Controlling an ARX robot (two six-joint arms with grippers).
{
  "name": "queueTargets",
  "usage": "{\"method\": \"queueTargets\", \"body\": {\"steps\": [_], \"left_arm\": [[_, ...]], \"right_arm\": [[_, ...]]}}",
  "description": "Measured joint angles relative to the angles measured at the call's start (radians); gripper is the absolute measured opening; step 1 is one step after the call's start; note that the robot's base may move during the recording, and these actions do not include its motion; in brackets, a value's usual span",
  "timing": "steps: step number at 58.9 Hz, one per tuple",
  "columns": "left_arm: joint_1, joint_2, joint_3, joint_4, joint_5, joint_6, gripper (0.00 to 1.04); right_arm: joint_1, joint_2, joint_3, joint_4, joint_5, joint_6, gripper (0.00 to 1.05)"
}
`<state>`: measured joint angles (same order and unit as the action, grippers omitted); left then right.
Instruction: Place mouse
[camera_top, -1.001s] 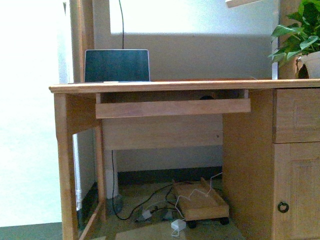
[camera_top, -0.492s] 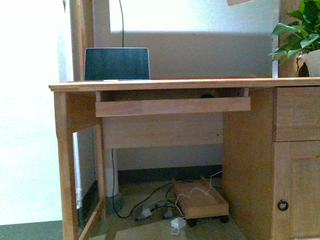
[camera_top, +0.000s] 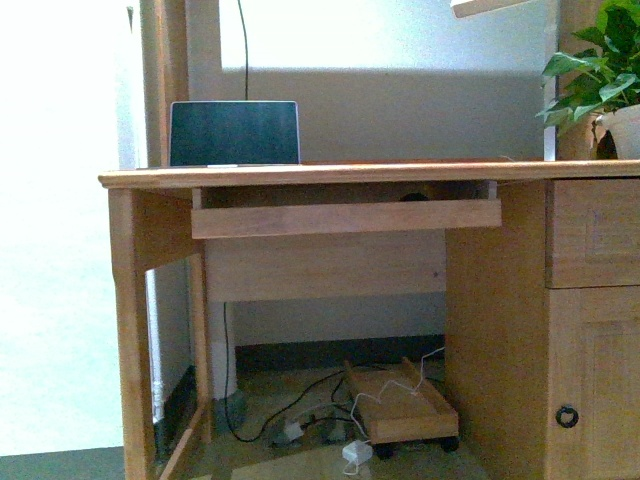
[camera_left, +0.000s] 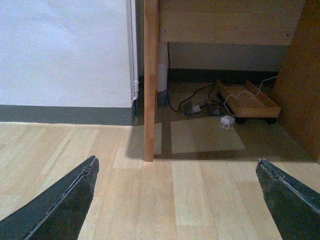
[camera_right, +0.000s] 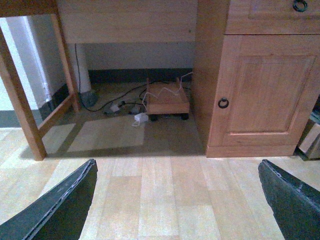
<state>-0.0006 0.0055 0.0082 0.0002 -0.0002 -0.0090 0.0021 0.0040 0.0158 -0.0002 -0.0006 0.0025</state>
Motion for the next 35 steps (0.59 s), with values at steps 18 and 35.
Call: {"method": "queueTargets", "body": {"steps": [18,35], "left_arm": [[0.000,0.000,0.000,0.000,0.000,0.000,0.97],[0.000,0.000,0.000,0.000,0.000,0.000,0.97]], "right_arm": [[0.000,0.000,0.000,0.000,0.000,0.000,0.97],[0.000,0.000,0.000,0.000,0.000,0.000,0.97]]}}
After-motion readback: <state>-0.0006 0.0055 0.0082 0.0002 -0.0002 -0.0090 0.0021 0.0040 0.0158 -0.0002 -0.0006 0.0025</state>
